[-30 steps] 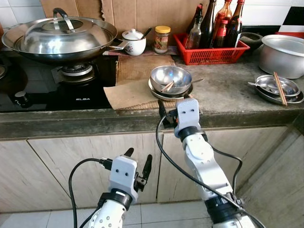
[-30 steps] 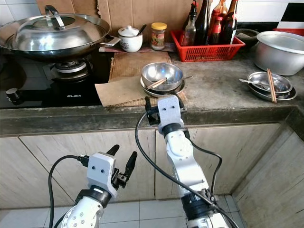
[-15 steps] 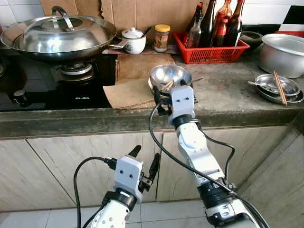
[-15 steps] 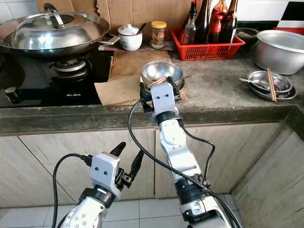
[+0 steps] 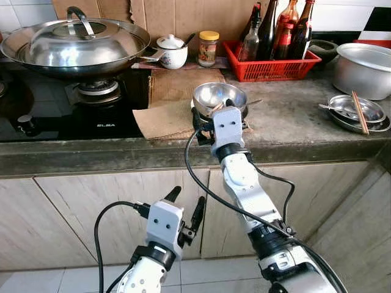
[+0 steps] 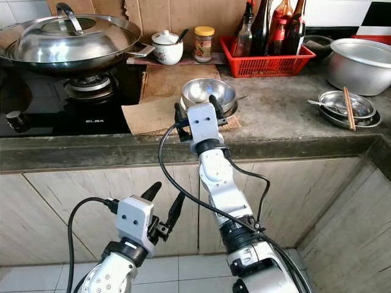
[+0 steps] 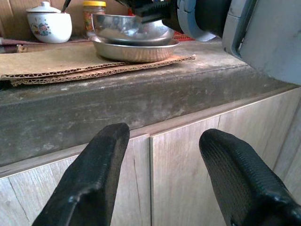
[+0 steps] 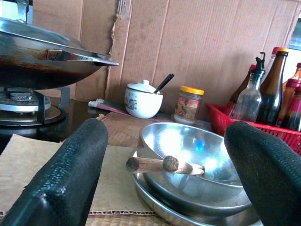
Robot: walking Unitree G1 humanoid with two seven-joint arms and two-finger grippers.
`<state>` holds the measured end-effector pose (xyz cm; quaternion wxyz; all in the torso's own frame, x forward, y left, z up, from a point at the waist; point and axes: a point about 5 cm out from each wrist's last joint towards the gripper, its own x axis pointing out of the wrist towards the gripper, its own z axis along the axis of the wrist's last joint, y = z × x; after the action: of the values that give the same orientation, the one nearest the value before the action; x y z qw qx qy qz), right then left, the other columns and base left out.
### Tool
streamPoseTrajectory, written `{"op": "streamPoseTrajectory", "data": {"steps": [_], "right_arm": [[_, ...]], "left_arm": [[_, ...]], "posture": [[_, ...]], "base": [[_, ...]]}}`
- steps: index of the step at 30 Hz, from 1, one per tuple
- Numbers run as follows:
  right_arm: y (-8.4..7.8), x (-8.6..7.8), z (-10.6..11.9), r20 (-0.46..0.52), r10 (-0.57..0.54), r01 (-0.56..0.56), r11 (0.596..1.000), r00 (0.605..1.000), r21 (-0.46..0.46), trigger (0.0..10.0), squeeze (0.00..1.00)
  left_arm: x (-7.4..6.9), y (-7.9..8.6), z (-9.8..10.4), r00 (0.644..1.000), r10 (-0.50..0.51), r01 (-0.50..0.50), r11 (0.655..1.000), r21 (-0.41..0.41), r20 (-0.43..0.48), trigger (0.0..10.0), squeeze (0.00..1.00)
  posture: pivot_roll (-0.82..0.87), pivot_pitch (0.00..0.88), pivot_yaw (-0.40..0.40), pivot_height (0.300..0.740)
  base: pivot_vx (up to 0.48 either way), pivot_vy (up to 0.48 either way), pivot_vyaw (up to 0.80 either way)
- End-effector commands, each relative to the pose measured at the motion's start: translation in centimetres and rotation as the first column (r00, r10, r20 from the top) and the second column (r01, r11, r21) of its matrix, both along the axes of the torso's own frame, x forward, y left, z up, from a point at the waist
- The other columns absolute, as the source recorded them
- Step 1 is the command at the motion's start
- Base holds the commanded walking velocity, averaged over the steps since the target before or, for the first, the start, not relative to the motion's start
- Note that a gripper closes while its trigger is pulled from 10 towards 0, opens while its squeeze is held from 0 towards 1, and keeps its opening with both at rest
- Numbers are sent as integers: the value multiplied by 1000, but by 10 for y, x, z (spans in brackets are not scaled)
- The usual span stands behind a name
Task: Kitchen organization
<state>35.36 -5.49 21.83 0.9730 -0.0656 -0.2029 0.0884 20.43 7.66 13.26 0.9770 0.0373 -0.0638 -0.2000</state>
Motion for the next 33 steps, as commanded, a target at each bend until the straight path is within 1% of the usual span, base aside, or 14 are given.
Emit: {"op": "streamPoseTrajectory", "data": {"steps": [1,4,5,6,7,8,9,10,11,25,33], "right_arm": [[2,3,3,10,-4,4,1000,1000,1,10000,0],[3,5,4,10,-8,8,1000,1000,-3,10000,0],[4,6,4,9,-10,10,1000,1000,-8,9725,0],[4,6,4,9,-10,10,1000,1000,-8,9725,0],[4,7,4,8,-11,11,1000,1000,-9,8784,0],[5,7,4,7,-12,12,1000,1000,-11,7490,0],[5,8,4,6,-16,16,1000,1000,-14,2510,0],[5,9,4,6,-17,17,1000,1000,-14,2510,0],[5,9,4,7,-19,19,1000,1000,-14,0,0],[8,14,10,20,-21,22,1000,1000,-6,0,0],[7,16,12,29,-27,27,1000,999,-3,0,0]], "left_arm": [[-1,0,-2,1000,-3,3,1000,8,2,10000,0],[-1,-1,-2,1000,-4,4,1000,8,3,10000,0],[0,-1,-2,1000,-5,4,1000,8,4,10000,0],[0,-1,-2,1000,-5,4,1000,8,4,10000,0],[0,0,-2,1000,-4,4,1000,8,4,10000,0],[0,0,-2,1000,-3,3,1000,8,4,10000,0],[0,-1,-2,1000,-2,2,1000,8,4,10000,0],[0,-1,-2,1000,-2,2,1000,8,4,10000,0],[0,0,-2,1000,-1,1,1000,8,3,10000,0],[1,0,-1,1000,7,-7,1000,6,9,10000,0],[1,-1,-1,1000,10,-10,1000,7,10,10000,0]], "posture": [[183,55,-50,740],[182,56,-55,740],[182,58,-56,740],[182,58,-56,740],[182,58,-56,740],[182,58,-56,740],[182,61,-58,740],[182,61,-58,740],[182,61,-58,740],[182,65,-65,740],[183,67,-68,740]], "base": [[0,0,0],[0,0,0],[0,0,0],[0,0,0],[0,0,0],[0,0,0],[0,0,0],[0,0,0],[0,0,0],[0,0,0],[0,0,0]]}}
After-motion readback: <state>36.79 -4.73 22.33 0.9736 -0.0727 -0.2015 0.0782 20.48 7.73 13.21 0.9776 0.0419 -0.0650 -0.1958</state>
